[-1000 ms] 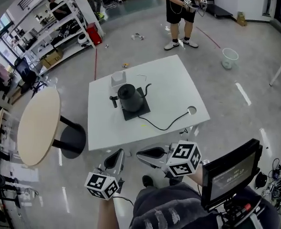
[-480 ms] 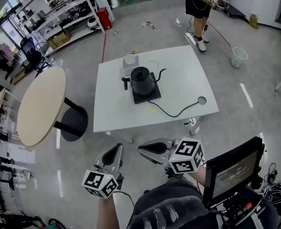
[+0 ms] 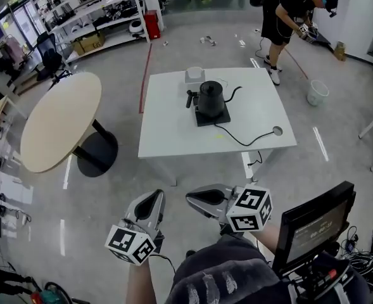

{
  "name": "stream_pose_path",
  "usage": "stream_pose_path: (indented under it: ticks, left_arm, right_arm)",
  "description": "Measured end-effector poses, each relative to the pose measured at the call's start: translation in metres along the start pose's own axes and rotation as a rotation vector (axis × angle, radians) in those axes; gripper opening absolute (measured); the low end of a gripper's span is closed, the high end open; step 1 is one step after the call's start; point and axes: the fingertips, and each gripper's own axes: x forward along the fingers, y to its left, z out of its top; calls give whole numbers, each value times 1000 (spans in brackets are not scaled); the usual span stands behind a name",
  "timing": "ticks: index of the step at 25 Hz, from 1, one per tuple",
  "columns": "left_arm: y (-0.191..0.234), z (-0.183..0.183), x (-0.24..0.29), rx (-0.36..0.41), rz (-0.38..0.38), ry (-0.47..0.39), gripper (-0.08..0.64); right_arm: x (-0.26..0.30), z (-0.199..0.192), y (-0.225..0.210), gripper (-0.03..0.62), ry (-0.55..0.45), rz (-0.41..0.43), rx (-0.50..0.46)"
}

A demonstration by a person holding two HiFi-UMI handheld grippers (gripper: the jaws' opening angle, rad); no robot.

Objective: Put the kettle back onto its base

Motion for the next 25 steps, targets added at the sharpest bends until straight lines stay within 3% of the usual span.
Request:
stream_pose_path:
  ticks: [4,11,15,19,25]
  left_arm:
    - [8,-8,-47,-24,-20,-19,2]
    - [-2,-50,-96,-75,-115,16,2]
    - [-20,-69,-101,-100,-198,54,2]
    - [-52,-69,-97,-66,-259,70,2]
    - [-94,-76,-96,-62,-293,91,2]
  right_arm:
    - [20,-18,42,0,30,-35,-35]
    - [34,-66,89,0,58,-116,-2]
    - [24,-84,110,0,61,-185,8]
    - [-7,-91,118,2,41,-245,35]
    - [-47,-92,128,0,-7,-274,49]
